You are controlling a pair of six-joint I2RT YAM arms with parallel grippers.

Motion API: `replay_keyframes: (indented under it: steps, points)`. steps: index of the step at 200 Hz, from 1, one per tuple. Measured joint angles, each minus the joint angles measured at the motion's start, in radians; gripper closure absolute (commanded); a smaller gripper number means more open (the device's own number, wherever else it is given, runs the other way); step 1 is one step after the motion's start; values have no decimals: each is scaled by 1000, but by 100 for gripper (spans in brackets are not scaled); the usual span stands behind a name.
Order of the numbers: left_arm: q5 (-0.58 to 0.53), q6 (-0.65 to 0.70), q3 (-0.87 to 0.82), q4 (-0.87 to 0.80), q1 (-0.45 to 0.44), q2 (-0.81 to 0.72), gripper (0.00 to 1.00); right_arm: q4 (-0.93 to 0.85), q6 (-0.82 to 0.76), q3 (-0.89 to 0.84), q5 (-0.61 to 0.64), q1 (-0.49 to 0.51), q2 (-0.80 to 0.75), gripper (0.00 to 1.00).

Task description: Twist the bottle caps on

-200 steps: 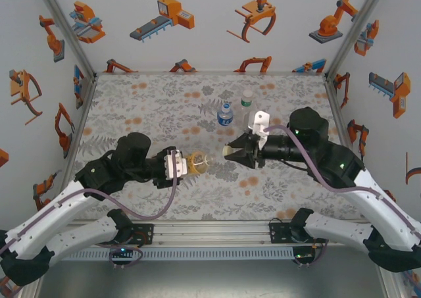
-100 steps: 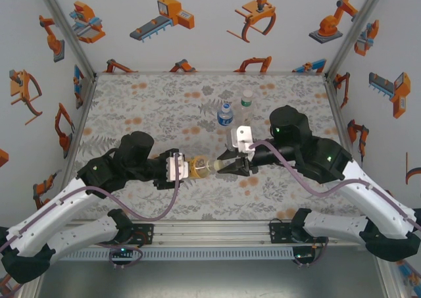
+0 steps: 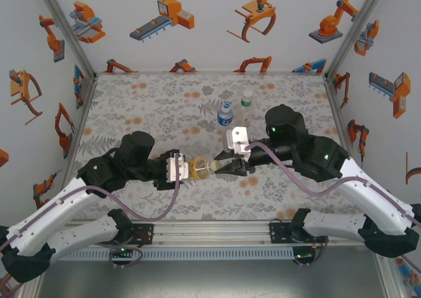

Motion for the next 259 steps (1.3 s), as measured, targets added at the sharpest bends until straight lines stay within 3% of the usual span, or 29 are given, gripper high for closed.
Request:
replay_keyframes:
  steps: [104,201,259]
  points:
    - [42,-5,13,-53,-5,19,100,-116,-119,65,2,42,46,100]
    - [191,-62,29,-82,8,77,100,-196,-299,114,127,143,42,100]
    - [244,-83,44,-101,11,105,100,-233,-313,144,148,158,52,100]
